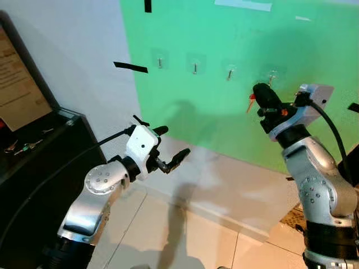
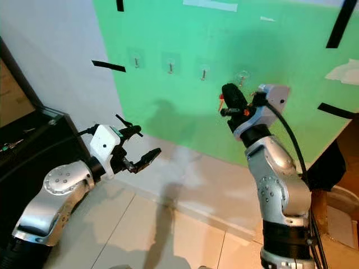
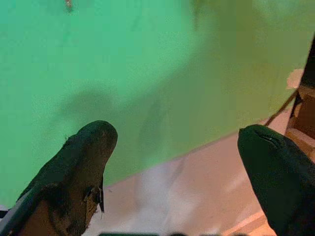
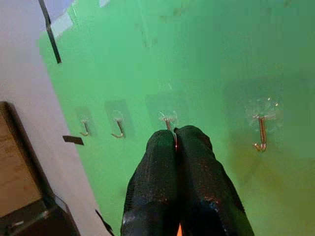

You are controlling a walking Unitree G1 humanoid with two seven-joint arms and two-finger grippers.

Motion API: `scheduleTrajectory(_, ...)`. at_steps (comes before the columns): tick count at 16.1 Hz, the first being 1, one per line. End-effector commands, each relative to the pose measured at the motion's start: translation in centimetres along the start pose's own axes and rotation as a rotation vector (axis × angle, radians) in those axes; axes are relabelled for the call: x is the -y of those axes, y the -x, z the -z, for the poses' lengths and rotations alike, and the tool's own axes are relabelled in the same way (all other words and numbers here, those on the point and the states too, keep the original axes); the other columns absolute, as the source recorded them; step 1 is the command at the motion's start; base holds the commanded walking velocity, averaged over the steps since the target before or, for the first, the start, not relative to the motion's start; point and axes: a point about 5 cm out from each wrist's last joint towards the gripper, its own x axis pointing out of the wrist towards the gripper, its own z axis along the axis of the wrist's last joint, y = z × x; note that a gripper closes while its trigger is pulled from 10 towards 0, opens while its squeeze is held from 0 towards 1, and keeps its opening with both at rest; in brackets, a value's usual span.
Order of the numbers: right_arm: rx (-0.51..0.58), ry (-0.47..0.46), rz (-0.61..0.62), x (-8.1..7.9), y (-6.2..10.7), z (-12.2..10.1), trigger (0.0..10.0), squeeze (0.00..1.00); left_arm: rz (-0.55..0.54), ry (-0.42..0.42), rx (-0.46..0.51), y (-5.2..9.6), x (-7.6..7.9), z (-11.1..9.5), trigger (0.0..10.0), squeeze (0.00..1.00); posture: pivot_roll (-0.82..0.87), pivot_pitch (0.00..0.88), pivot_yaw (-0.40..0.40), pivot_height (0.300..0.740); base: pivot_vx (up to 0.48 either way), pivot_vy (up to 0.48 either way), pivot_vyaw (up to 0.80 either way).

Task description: Hang keys on a hook

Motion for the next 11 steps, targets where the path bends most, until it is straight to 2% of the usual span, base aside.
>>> scheduleTrajectory(1,-0.006,-0.012,0.004,0.3,-0.6,-0.3,10.0,0.00,0.025,0.022,0.009,0.7,-0.1,-0.2,10.0,0.00,0.00,0.000,0.015,0.740,0.000,0.000,0.00)
scheduleTrajectory(3,-0.006,-0.015,0.011,0.6,-1.1,-0.3,10.0,0.00,0.025,0.039,0.016,1.0,-0.6,-0.3,10.0,0.00,0.00,0.000,0.015,0.740,0.000,0.000,0.00)
scheduleTrajectory(7,-0.007,-0.037,0.049,1.5,-2.1,-0.2,10.0,0.00,0.002,0.044,0.032,1.5,-3.0,-1.7,10.0,0.00,0.01,0.000,0.016,0.740,0.000,0.000,0.00)
scheduleTrajectory(11,0.001,-0.032,0.085,2.4,-2.2,-0.4,10.0,0.00,0.060,0.046,0.056,0.8,-3.0,-2.9,10.0,0.00,0.00,0.000,0.021,0.740,0.000,0.000,0.00)
